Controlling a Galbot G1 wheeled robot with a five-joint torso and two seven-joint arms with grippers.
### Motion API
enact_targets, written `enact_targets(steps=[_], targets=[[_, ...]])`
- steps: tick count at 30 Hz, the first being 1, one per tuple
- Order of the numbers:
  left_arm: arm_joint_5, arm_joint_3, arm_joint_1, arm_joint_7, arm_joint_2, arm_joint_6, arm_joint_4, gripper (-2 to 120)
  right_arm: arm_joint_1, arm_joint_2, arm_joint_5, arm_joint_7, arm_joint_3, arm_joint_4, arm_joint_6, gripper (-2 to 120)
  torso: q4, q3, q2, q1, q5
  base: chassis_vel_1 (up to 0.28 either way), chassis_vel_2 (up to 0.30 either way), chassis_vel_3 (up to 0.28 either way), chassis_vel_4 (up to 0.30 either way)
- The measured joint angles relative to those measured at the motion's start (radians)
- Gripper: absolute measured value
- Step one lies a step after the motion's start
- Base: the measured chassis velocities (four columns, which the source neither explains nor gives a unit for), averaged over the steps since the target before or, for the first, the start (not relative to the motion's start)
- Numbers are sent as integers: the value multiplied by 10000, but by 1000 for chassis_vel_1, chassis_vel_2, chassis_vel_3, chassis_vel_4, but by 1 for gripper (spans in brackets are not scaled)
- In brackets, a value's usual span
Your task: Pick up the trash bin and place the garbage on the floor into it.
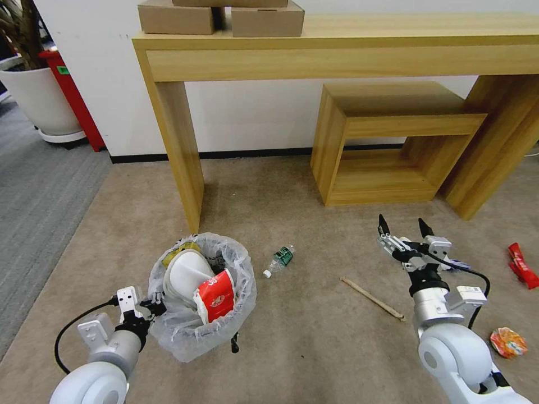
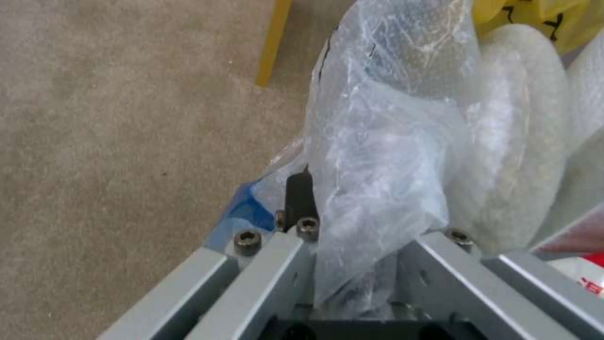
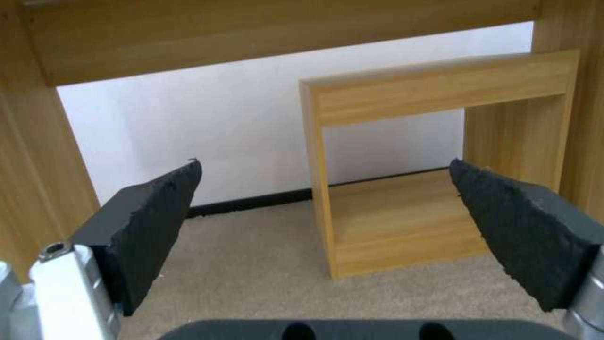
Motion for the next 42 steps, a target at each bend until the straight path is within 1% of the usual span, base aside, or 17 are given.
enact_targets(steps=[9,20,30,34,42], targets=[[0,11,21,-54,-44,67,4,1,29,11,-102,71,-34,-137,98,100,0,0,0,0,1,0,0,0,0],[8,-237,165,-175,-136,142,-9,1,189,-81,-49,192,-23,-270,192,100,1,0,0,0,1,0,0,0,0],[70,-422,242,-329,-195,182,54,1,225,20,-84,203,98,-327,199,100,1,0,0,0,0,0,0,0,0],[11,-444,260,-379,-216,185,58,1,160,94,-241,52,253,-327,203,100,1,0,0,0,-1,0,0,0,0],[-47,-484,363,-435,-246,192,-45,1,52,202,-414,34,334,-411,394,100,0,0,0,0,1,0,0,0,0]])
